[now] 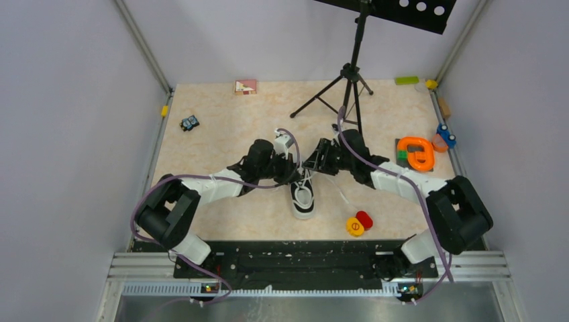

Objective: Tie the shoes
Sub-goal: Wrap the shoelace around the shoelace.

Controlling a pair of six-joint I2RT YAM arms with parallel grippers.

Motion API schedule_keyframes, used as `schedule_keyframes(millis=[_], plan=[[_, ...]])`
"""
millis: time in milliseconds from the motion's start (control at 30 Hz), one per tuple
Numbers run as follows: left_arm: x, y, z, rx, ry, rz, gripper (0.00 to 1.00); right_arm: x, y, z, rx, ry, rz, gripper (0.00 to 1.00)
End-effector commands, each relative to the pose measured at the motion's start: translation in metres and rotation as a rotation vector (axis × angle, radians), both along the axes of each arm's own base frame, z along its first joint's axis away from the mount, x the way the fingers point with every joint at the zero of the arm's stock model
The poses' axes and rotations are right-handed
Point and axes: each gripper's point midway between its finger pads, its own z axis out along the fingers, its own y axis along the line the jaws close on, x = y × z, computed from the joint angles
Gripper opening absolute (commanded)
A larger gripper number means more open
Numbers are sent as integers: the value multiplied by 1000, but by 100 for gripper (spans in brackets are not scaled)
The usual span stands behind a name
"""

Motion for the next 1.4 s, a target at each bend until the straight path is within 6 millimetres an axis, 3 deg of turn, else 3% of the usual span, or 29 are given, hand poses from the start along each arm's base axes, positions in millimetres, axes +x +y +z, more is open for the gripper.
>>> schedule_keyframes(millis=[0, 133, 300, 500, 633, 767, 933, 1200, 1300, 1367], plan=[[-3, -11, 27, -90, -48, -48, 0, 23, -31, 49, -92, -131, -127, 54], [-3, -11, 28, -96, -55, -53, 0, 25, -73, 59, -167, -135, -236, 56], [-2, -11, 26, -103, -60, -58, 0, 8, -121, 50, -321, -88, -325, 51], [-8, -12, 20, -104, -78, -107, 0, -35, -172, 6, -578, 38, -339, 49], [-7, -7, 17, -92, -114, -93, 0, -58, -166, -15, -574, 86, -250, 50], [-5, 0, 19, -96, -177, -67, 0, -69, -145, -31, -586, 82, -141, 53], [-5, 2, 17, -88, -201, -70, 0, -79, -127, -64, -613, 143, -32, 53], [-5, 0, 16, -105, -210, -75, 0, -78, -138, -102, -718, 195, -44, 50], [-5, 0, 17, -105, -216, -75, 0, -83, -141, -111, -738, 219, -29, 44], [-6, 0, 17, -108, -217, -76, 0, -86, -143, -115, -741, 231, -31, 26]])
